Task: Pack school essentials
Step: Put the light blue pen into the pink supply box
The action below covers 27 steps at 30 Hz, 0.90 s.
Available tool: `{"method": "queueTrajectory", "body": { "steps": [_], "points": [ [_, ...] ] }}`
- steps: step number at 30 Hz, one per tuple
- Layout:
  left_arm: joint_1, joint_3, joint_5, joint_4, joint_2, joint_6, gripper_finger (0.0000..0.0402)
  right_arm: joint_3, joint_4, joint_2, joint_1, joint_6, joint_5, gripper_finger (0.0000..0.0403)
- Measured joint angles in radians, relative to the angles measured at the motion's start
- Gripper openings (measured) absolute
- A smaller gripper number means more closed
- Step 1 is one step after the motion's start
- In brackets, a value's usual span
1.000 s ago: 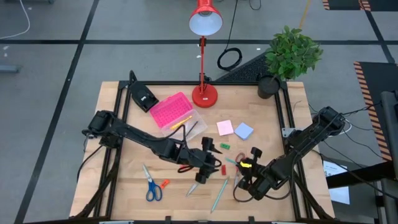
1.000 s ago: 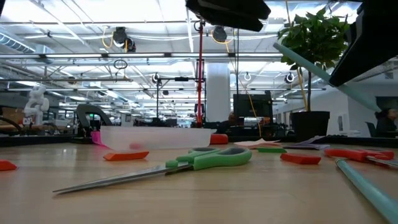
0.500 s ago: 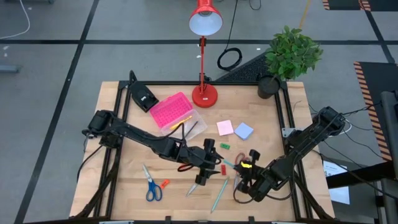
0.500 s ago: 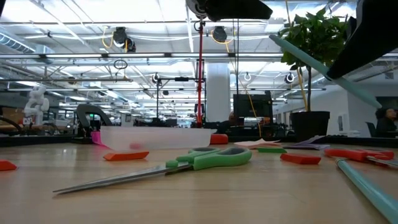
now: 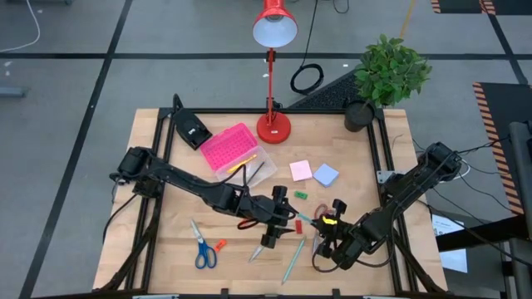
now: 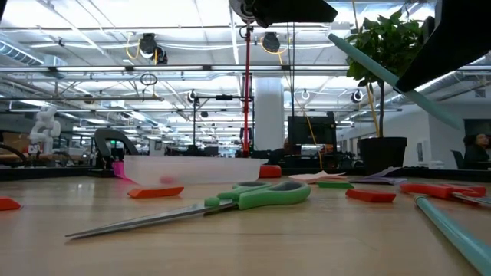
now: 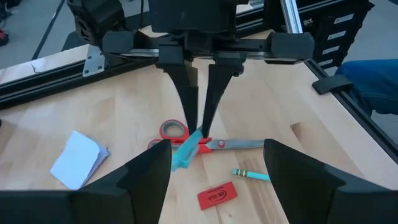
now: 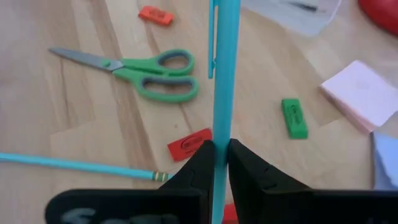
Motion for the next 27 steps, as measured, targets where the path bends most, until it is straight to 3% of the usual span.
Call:
{"method": "queueTrajectory", "body": {
  "steps": [4,27],
  "points": [
    [0.000,0.000,0.041,0.001,0.000,0.000,0.0250,0.000,0.005,0.000,0.000,-0.020,0.019,0.0025],
    [0.028,0.000,0.043,0.020,0.004,-0.028,0.0253,0.000,0.077,0.000,0.000,-0.094,0.046,0.0025]
  ]
}}
